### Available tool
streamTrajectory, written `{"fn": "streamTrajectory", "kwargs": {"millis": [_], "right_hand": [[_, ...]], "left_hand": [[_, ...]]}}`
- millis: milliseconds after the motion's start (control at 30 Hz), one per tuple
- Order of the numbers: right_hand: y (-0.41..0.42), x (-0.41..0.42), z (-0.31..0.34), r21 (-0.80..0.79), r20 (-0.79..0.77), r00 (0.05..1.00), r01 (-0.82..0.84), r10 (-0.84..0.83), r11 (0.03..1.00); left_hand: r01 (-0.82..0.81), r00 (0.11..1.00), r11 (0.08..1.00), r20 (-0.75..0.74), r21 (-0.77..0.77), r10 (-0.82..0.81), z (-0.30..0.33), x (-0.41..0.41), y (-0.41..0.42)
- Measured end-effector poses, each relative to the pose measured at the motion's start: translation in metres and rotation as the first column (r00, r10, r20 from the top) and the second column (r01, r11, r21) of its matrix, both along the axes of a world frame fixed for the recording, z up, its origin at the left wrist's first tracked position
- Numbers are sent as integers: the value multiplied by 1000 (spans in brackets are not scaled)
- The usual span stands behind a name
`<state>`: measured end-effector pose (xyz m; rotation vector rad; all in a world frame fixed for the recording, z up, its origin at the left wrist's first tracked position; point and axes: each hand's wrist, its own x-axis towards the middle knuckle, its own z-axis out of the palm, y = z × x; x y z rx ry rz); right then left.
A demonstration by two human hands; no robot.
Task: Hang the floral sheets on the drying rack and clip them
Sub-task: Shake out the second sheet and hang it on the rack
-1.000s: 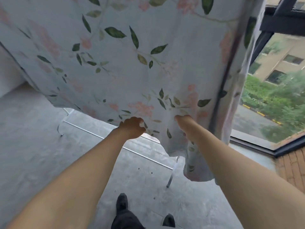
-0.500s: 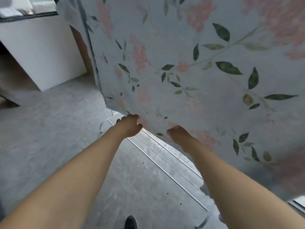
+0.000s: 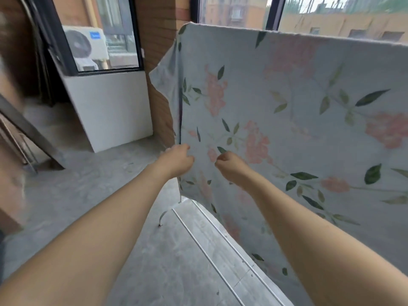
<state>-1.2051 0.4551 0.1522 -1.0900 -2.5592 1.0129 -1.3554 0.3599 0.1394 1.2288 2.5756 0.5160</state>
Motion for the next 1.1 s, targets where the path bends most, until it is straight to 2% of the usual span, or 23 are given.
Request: {"fn": "streamTrajectory", "kwargs": {"millis": [67, 200, 333, 467, 567, 633, 833, 967, 1100], "right_hand": [[13, -26, 4, 51, 21, 1000, -17, 16, 999], [49, -92, 22, 46, 10, 999, -51, 50, 998], [81, -148, 54, 114, -42, 992, -114, 120, 987], [112, -199, 102, 359, -150, 980, -72, 133, 931], [131, -241, 149, 547, -251, 959, 28, 132, 837], [144, -269, 172, 667, -280, 952, 101, 123, 738], [183, -329, 198, 849, -237, 965, 261, -110, 460], [211, -348, 206, 826, -210, 913, 357, -349, 437], [232, -349, 218, 801, -122, 818, 415, -561, 431]], "left_hand": [[-15, 1000, 1000, -7, 7, 15, 8, -23, 9], [-63, 998, 995, 16, 74, 62, 26, -91, 34], [-95, 994, 988, -37, 125, 100, 60, -156, 57], [-91, 993, 969, -53, 230, 106, 104, -219, 83], [-79, 990, 947, -83, 312, 110, 142, -272, 108], [-56, 989, 930, -107, 364, 101, 161, -309, 126], [115, 982, 928, -184, 354, -52, 190, -393, 188], [254, 960, 916, -195, 310, -200, 194, -432, 235], [282, 953, 923, -191, 261, -237, 202, -458, 280]]}}
